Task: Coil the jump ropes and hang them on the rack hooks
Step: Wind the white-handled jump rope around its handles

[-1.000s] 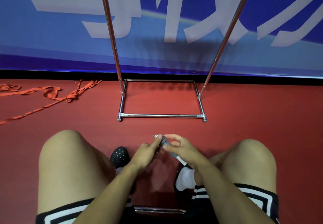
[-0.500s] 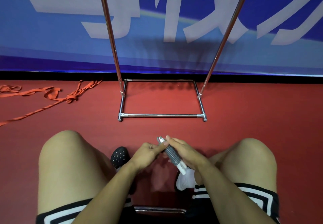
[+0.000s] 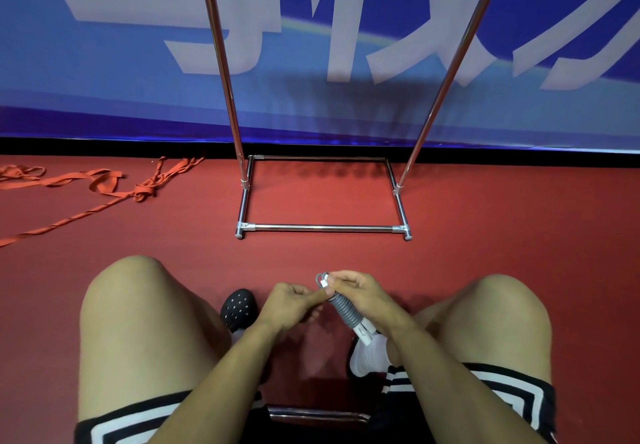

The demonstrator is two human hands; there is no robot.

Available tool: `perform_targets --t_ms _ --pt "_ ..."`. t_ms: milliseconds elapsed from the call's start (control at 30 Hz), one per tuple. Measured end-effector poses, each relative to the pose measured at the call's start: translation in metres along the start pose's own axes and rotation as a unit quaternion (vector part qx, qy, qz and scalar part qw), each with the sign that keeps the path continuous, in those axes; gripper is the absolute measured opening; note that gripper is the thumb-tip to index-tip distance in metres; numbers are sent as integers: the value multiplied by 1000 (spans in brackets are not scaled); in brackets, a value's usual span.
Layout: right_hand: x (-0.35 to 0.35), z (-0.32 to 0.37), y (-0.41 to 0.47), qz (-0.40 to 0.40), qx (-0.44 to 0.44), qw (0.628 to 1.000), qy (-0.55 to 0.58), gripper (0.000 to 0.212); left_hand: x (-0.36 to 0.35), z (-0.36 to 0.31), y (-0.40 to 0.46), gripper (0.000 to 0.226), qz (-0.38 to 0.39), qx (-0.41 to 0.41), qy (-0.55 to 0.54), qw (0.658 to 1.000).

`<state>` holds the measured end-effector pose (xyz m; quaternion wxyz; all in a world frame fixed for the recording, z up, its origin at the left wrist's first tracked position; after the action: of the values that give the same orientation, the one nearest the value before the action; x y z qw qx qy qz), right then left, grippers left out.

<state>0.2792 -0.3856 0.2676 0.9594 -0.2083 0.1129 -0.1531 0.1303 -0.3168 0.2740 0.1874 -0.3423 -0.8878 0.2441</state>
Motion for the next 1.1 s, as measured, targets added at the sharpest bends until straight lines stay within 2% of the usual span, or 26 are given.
perform_targets --t_ms 100,233,400,533,667,800,900,1000,1100 --pt "-2 0 1 -1 -4 1000 4 29 3 0 1 40 -27 -26 -6 999" --pt "-3 2 2 12 2 1000 21 30 6 -9 0 16 -56 -74 -30 995" --pt "-7 6 3 8 3 997 70 32 4 -21 -5 6 -66 -131 -47 988" --pt "-3 12 3 -38 16 995 95 27 -1 -28 -9 8 -45 -180 -40 982" --pt "3 16 3 -57 8 986 154 28 -2 -33 -12 30 -52 -215 -30 975" --pt "0 17 1 -29 -7 985 172 31 0 -38 -15 31 -62 -236 -39 969" --pt "-6 16 -1 -4 -13 985 171 30 5 -41 -17 25 -105 -267 3 958" --pt "-13 20 -4 26 -18 983 179 29 10 -38 -16 18 -116 -235 -71 963" --pt "-14 24 -6 32 -11 985 168 28 12 -34 -12 24 -117 -190 -140 965"
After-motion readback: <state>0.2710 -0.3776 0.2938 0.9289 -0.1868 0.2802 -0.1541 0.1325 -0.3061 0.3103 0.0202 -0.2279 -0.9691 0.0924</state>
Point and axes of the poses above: each hand's wrist, its own y-axis towards the middle knuckle, its own x-axis out of the back of the hand, z = x × y, the point moved 5 cm from there along y, towards the middle knuckle, and after that the axes turned 9 degrees about y, right-handed, at the moved point
